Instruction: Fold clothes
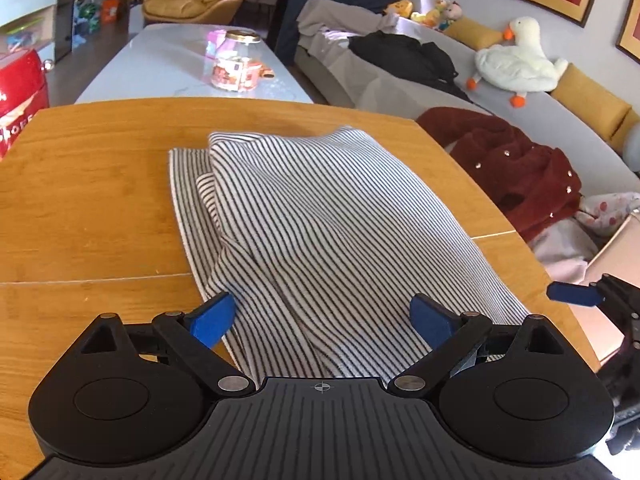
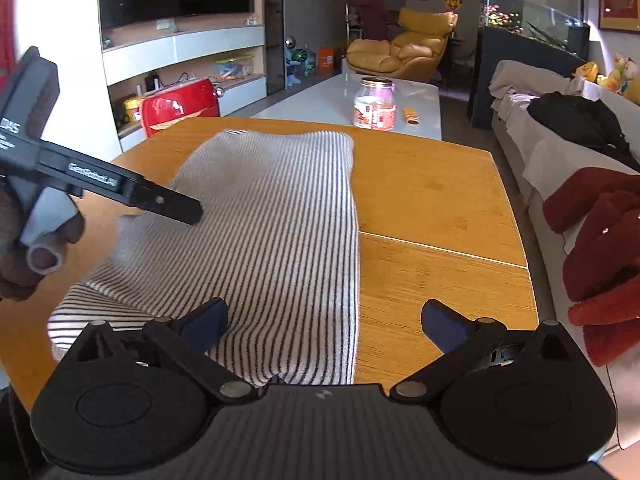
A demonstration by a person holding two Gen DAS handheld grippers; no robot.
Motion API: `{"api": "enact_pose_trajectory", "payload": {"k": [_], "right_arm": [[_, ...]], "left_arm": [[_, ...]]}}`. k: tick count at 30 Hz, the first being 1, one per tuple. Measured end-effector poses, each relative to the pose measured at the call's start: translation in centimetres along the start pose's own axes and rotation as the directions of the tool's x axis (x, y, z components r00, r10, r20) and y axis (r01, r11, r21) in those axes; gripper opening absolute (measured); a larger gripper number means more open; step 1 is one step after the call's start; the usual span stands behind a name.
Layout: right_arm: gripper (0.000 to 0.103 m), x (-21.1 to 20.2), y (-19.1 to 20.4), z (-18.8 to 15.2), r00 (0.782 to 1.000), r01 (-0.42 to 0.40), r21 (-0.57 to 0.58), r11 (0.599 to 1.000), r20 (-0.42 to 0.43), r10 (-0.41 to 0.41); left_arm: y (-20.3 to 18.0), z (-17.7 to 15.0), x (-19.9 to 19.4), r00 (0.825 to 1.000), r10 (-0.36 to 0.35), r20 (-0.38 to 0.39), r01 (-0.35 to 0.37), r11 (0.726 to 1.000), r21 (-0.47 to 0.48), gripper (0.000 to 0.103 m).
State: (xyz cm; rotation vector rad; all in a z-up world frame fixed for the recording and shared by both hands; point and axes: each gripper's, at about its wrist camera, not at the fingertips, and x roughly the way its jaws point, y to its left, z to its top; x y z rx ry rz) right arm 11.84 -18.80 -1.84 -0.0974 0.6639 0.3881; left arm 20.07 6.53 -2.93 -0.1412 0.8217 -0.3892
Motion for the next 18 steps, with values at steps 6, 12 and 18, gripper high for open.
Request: {"api": "enact_pose_trajectory", "payload": {"k": [6, 12, 18], "right_arm": [[0.103, -1.4, -1.8, -0.2, 0.997, 0.069, 0.072, 0.995, 0.028, -0.072], [0.103, -0.1, -1.6, -3.3, 0.992, 0.123, 0.102, 0.987, -0.034, -0.120], [0.103, -0.3, -1.1, -3.4, 0.994, 0.103, 0.098, 0.990, -0.046, -0.099]], "left_arm": [[-1.3, -0.6, -1.9, 0.999, 0.027, 0.029, -0.030, 0.996, 0.083, 0.098], [-3.4, -2.3, -4.2, 0.999, 0.001, 0.040, -0.008, 0.987, 0.158, 0.101], [-5.1, -3.9, -4.7, 1.000, 0.003, 0.030, -0.010, 0.972, 0.237, 0.103]]}}
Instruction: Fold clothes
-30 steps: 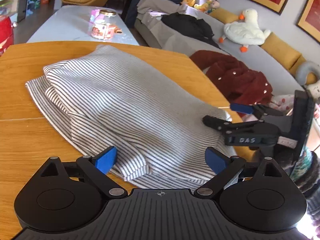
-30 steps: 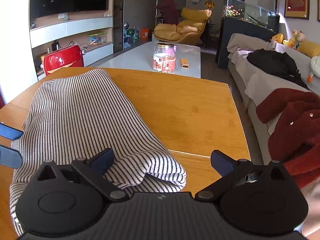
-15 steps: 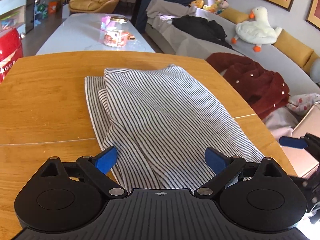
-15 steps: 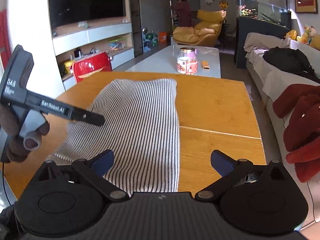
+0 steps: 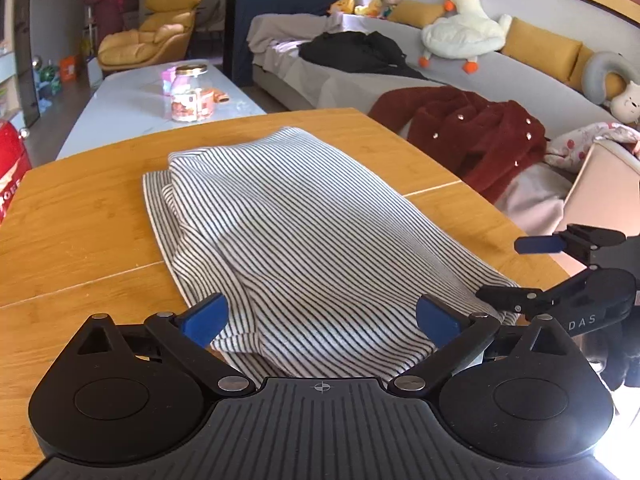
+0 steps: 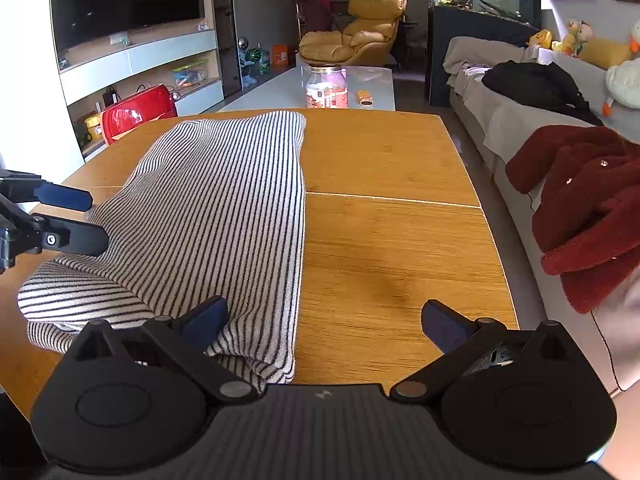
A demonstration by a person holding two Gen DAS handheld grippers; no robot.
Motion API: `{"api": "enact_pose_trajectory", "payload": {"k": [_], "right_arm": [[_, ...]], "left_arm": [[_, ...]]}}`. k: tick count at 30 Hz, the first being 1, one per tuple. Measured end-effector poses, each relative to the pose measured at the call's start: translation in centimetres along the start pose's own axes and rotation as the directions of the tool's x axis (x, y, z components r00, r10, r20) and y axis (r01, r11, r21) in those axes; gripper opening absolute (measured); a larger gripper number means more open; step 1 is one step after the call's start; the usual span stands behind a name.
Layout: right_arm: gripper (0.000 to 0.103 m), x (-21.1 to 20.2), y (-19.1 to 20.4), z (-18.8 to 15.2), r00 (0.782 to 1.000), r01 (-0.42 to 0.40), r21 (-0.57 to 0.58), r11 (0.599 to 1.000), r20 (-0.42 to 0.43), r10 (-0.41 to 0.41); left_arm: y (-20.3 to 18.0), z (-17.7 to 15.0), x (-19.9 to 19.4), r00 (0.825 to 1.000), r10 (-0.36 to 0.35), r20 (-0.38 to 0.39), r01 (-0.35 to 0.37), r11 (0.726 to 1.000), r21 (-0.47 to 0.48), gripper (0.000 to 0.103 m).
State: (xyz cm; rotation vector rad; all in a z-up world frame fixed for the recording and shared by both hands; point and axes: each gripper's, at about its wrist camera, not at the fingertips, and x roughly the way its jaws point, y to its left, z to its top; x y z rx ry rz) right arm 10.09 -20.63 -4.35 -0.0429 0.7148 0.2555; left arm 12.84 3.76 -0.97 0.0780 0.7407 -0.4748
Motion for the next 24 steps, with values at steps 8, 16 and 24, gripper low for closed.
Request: {"api": "enact_pose_trajectory", "payload": {"k": [8, 16, 24], "right_arm": [[0.103, -2.6, 0.7, 1.0, 0.995, -0.022, -0.050, 0.999, 0.097, 0.027], [0.103, -0.6, 1.7, 0.2, 0.999, -0.020, -0.096, 0.995, 0.032, 0.023], [0.072, -3.5, 4.9, 2.2, 0.987, -0.059, -0.279, 0.958, 0.124, 0.097]], "left_arm": [[-0.3, -1.4, 0.2, 0.999, 0.033, -0.015, -0.032, 0.999, 0.027, 0.103], [1.0, -2.4, 0.0, 0.999, 0.025, -0.022, -0.026, 0.999, -0.019, 0.103], [2.6, -3.8, -2.6, 0.999, 0.033, -0.018, -0.034, 0.999, -0.030, 0.103]]}}
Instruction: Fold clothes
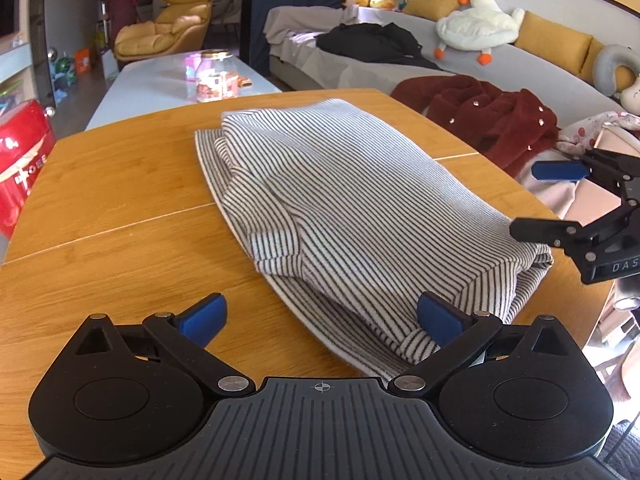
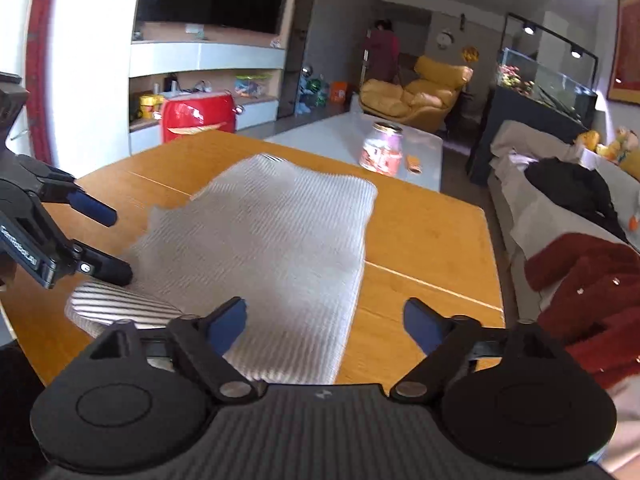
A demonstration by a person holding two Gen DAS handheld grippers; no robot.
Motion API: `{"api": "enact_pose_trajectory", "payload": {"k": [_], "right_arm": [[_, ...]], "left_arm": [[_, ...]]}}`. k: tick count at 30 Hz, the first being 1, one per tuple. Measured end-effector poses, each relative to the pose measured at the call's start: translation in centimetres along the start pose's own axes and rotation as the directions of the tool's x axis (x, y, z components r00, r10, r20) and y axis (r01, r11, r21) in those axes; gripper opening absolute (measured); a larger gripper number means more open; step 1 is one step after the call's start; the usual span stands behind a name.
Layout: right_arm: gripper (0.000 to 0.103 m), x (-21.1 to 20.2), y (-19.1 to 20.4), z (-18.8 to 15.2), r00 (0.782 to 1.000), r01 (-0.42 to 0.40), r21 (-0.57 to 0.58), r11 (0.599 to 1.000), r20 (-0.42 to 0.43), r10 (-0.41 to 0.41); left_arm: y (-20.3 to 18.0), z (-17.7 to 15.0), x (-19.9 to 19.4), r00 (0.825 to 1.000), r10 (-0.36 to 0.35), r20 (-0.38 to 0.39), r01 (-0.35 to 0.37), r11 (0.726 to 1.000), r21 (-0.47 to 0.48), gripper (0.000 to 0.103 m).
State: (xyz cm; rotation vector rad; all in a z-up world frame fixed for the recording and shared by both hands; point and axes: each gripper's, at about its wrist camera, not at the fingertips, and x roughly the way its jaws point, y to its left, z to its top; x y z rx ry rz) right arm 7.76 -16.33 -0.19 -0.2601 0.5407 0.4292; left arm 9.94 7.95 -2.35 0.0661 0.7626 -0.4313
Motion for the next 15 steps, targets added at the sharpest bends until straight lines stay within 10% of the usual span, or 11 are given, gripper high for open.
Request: {"api": "enact_pose_trajectory", "payload": {"k": [9, 15], "right_arm": [[0.071, 0.6, 1.1, 0.1, 0.991, -0.125, -0.047, 0.991, -0.053, 0.122], [0.077, -0.3, 4.8, -0.6, 0.948, -0.317, -0.157, 0.935, -0.090, 0.306]], "left_arm": [[0.3, -0.4, -2.6, 0.999, 0.050, 0.005, -0.050, 0.998, 0.046, 0.103], [1.1, -0.5, -3.6, 0.996, 0.090, 0.006, -0.090, 0.995, 0.051, 0.103]]}}
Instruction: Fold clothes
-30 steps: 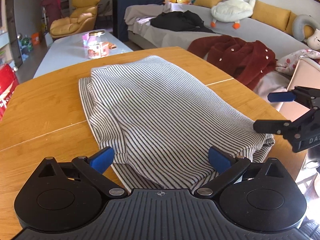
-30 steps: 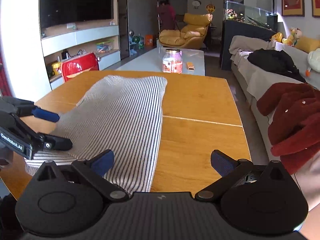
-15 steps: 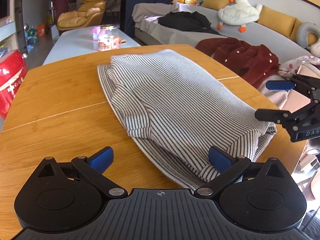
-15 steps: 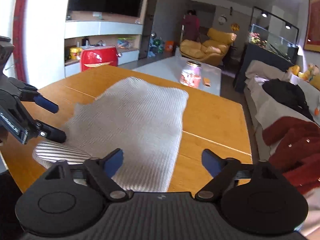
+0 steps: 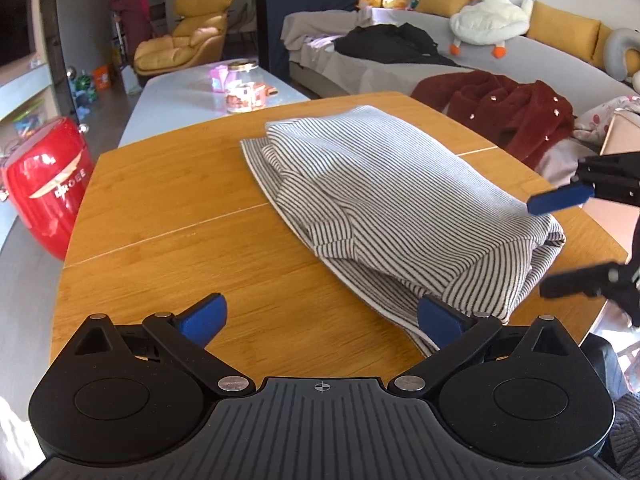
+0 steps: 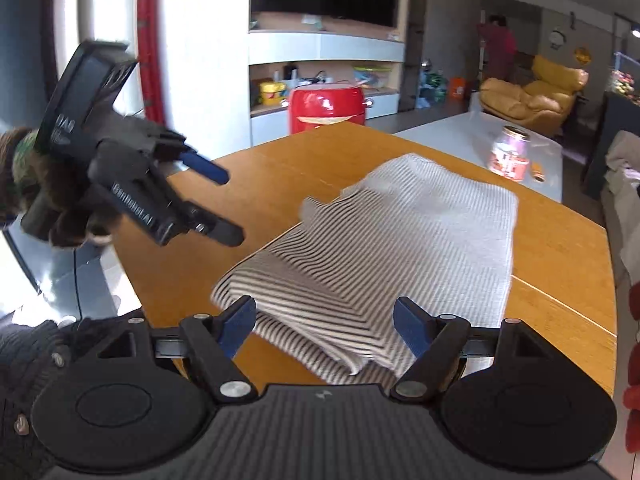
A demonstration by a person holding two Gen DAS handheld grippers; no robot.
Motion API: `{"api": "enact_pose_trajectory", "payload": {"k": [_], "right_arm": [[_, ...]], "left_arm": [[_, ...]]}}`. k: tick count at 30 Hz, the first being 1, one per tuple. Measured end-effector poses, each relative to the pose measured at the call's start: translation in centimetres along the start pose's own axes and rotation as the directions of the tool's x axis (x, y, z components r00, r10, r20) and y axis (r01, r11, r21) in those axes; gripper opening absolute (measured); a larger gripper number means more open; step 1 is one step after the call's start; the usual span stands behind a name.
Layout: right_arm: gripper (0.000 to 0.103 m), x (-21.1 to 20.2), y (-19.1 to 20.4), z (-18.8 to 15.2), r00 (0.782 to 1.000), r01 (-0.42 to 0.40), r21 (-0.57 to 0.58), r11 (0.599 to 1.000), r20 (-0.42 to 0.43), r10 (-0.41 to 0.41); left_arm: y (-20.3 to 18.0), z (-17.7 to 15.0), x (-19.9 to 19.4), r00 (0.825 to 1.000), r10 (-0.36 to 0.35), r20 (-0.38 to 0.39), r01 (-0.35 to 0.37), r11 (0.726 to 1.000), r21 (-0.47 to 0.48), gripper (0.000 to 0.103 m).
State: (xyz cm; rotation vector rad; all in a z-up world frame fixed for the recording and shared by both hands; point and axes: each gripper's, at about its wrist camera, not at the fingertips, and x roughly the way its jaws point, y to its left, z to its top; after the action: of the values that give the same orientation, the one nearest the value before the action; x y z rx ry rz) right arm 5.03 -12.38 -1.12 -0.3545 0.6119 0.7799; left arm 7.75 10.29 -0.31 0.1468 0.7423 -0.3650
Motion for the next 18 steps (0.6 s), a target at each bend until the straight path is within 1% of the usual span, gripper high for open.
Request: {"api": "enact_pose_trajectory", "payload": {"k": [1, 3, 4, 5, 6, 8, 10, 12, 14, 16, 18], "right_arm": [[0.077, 0.6, 0.6, -0.3, 1.000, 0.015, -0.034, 0.999, -0.011, -0.015], [0.077, 1.5, 1.8, -0.9, 0.997, 0.082, -0.125, 0.989, -0.001, -0.083], [0.075, 1.8, 2.3, -1.1, 0.993, 0.120, -0.170, 0.978, 0.008, -0.120], [0.070, 1.9, 2.2, -1.0, 0.992, 0.126, -0.162, 0.979, 0.011, -0.126], [0.069, 1.9, 1.9, -0.8, 0.993, 0.120, -0.135, 0.984, 0.010, -0.120], [0.062, 1.9, 1.2, -0.4, 0.994, 0.108, -0.081, 0.991, 0.009, -0.107], [0.059, 1.6, -0.8, 0.1, 0.998, 0.056, 0.064, 0.996, 0.004, -0.056], [0.058, 1.3, -2.8, 0.2, 1.000, 0.003, 0.197, 0.980, 0.006, -0.005], [0.058, 1.2, -4.1, 0.0, 0.999, -0.036, 0.283, 0.959, 0.012, 0.034], [0.058, 1.1, -4.5, -0.1, 0.999, -0.051, 0.303, 0.952, 0.014, 0.049], [0.058, 1.1, -4.1, -0.1, 0.999, -0.037, 0.269, 0.963, 0.011, 0.036]], "left_arm": [[0.0, 0.0, -0.2, 1.000, -0.004, -0.001, 0.004, 1.000, 0.002, 0.103], [-0.2, 0.0, -0.6, 1.000, -0.011, 0.001, 0.011, 1.000, 0.019, 0.103], [-0.3, 0.0, -0.8, 1.000, -0.015, 0.002, 0.015, 0.999, 0.031, 0.103], [-0.5, 0.0, -1.0, 1.000, -0.021, 0.002, 0.021, 0.999, 0.044, 0.103], [-0.8, 0.0, -1.2, 1.000, -0.031, 0.002, 0.031, 0.998, 0.059, 0.103], [-1.5, -0.2, -1.5, 0.999, -0.053, -0.001, 0.053, 0.995, 0.090, 0.103], [-2.2, -0.4, -1.5, 0.997, -0.074, -0.008, 0.075, 0.990, 0.121, 0.103], [-2.9, -0.6, -1.2, 0.995, -0.093, -0.021, 0.095, 0.984, 0.149, 0.103], [-3.5, -0.9, -0.5, 0.994, -0.104, -0.035, 0.109, 0.978, 0.177, 0.103], [-4.1, -1.1, 0.1, 0.993, -0.109, -0.049, 0.117, 0.972, 0.203, 0.103], [-4.7, -1.3, 1.1, 0.995, -0.087, -0.054, 0.097, 0.970, 0.222, 0.103]]}}
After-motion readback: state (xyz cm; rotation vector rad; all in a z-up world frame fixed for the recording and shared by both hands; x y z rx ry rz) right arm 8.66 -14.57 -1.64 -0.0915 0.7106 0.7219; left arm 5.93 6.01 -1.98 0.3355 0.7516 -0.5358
